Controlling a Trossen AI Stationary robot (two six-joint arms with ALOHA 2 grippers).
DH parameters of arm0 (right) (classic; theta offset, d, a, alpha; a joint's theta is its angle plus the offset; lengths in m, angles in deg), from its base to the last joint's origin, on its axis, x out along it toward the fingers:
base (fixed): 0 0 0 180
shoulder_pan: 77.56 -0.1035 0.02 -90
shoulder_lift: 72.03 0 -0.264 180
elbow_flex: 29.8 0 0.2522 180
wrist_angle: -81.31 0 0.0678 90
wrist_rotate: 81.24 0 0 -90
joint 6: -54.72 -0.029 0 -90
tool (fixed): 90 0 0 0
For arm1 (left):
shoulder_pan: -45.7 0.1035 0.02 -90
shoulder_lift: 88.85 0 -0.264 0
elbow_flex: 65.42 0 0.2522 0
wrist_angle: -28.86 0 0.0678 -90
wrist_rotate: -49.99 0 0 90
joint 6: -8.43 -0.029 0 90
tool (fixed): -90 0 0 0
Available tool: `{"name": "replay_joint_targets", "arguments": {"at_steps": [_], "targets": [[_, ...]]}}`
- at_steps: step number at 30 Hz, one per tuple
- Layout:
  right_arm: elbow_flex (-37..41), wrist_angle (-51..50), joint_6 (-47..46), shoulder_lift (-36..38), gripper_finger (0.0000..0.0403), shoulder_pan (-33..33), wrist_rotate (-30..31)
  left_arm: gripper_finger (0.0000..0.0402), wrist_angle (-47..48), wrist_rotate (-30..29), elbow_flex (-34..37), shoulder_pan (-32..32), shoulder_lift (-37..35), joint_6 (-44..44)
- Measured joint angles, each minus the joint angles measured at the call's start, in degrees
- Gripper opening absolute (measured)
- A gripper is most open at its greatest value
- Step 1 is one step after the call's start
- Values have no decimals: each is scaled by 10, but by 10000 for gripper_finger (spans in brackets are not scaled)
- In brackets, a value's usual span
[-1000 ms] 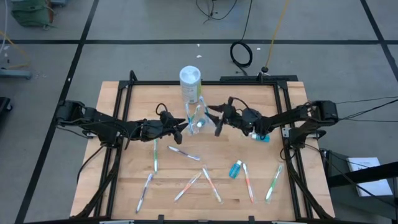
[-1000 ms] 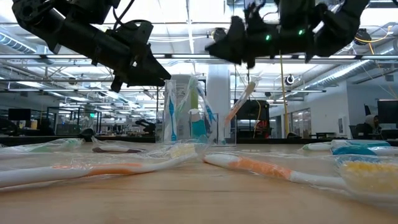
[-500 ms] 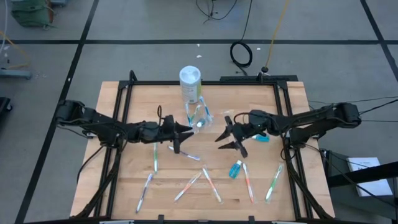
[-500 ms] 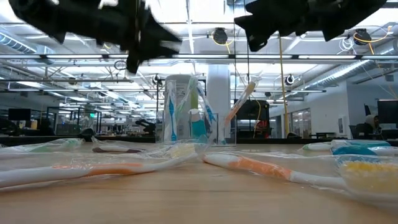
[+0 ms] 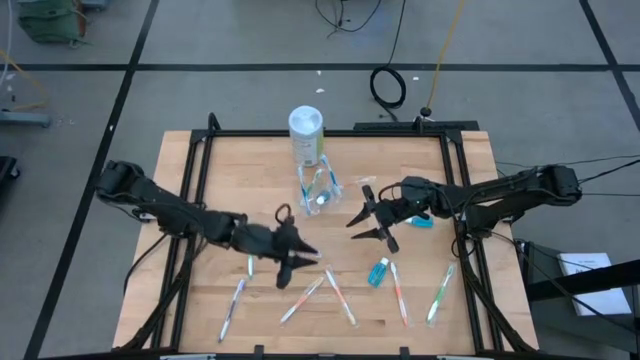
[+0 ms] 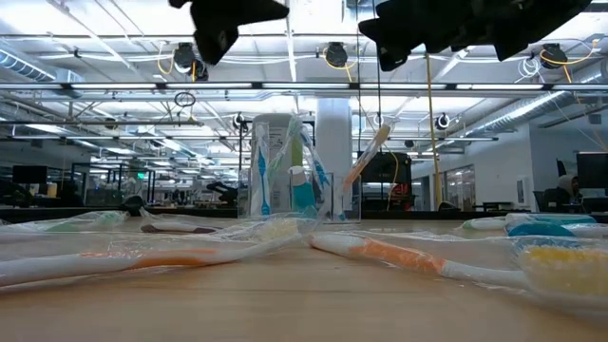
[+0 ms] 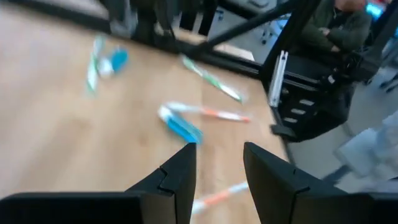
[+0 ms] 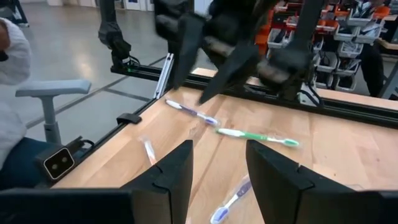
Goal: Pick & Place toothbrushing station
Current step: Put the orange toothbrush into the transparent organizer
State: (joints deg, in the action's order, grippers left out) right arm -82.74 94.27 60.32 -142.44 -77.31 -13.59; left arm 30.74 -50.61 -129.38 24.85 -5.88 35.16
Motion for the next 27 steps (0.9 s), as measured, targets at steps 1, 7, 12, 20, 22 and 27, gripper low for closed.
{"name": "replay_joint_targets", "arguments": {"at_steps": [1, 7, 12, 20, 22, 27], "targets": [[0, -1, -2, 0, 139, 0, 0, 136, -1, -6, 0, -9, 10, 32], [0, 0, -4, 0, 139, 0, 0, 136, -17, -39, 0, -48, 86, 162], [0, 0, -4, 0, 139, -10, 0, 136, 4, -63, -1, -67, 149, 158], [0, 0, -4, 0, 139, -57, 0, 136, -27, -108, -16, -95, 262, 211], [0, 0, -4, 0, 139, -70, 0, 136, -11, -115, -35, -101, 281, 210], [0, 3, -4, 0, 139, -95, 0, 136, 69, -122, -96, -110, 315, 187]]}}
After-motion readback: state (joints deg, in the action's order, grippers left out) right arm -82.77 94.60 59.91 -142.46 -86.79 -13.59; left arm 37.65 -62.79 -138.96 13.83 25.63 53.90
